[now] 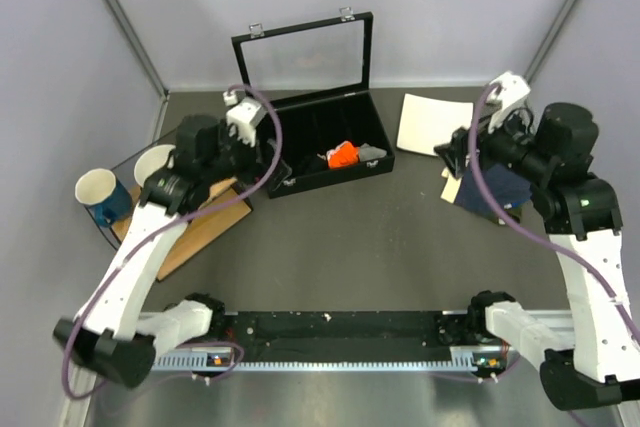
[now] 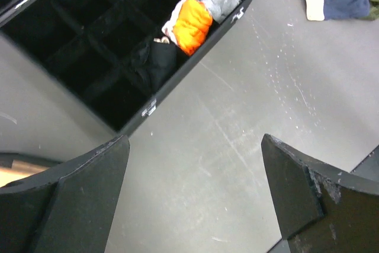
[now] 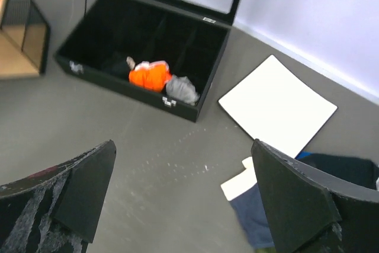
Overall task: Roll the underwear
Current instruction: Reset both arms
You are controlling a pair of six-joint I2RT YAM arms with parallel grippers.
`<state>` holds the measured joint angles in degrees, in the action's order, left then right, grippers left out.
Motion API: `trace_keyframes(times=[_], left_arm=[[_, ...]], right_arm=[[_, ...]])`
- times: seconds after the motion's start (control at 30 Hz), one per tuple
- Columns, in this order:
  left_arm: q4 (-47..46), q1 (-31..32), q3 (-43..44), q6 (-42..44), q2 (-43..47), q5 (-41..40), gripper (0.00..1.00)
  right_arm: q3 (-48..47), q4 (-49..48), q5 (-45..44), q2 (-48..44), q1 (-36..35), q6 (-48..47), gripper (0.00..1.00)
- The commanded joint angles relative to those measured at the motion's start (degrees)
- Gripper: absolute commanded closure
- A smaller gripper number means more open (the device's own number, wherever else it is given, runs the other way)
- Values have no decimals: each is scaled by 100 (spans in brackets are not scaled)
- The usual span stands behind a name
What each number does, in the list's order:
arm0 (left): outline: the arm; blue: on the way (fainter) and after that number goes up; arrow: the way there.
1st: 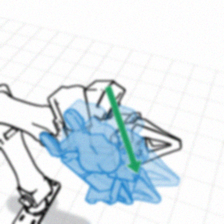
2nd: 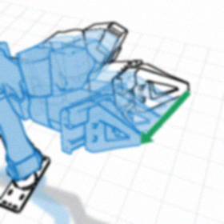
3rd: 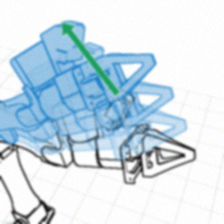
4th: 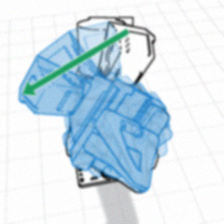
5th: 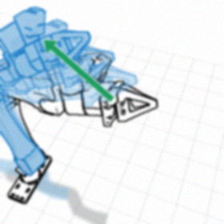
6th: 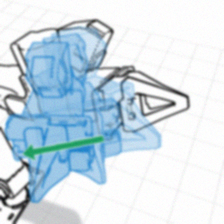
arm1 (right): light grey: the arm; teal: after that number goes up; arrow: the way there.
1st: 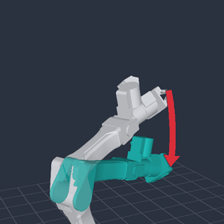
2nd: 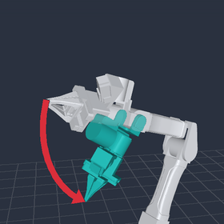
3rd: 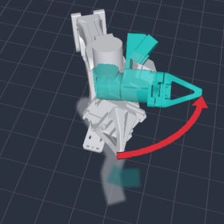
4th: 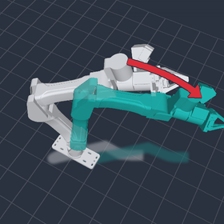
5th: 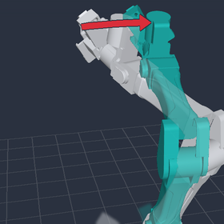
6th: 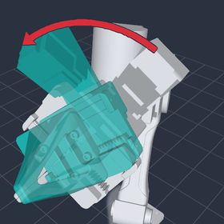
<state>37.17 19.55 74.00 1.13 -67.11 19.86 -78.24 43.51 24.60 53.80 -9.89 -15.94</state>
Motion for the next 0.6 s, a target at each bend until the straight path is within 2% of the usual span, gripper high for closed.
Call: trace_keyframes(times=[0.0, 0.17, 0.27, 0.57], left_arm=[[-1167, -74, -1261, -754, 1637, -174, 1], [-1651, -66, -2073, -877, 3429, -674, 1], [-1713, -66, -2284, -965, 3914, -790, 1], [-1546, -65, -2232, -1027, 3890, 9, 1]], right_arm=[[-551, -193, -447, 183, 504, 1874, 1], [-772, -193, -518, 113, 839, 1858, 1], [-693, -211, -456, -18, 998, 1876, 1], [-377, -211, 80, -291, 1613, 1928, 1]])
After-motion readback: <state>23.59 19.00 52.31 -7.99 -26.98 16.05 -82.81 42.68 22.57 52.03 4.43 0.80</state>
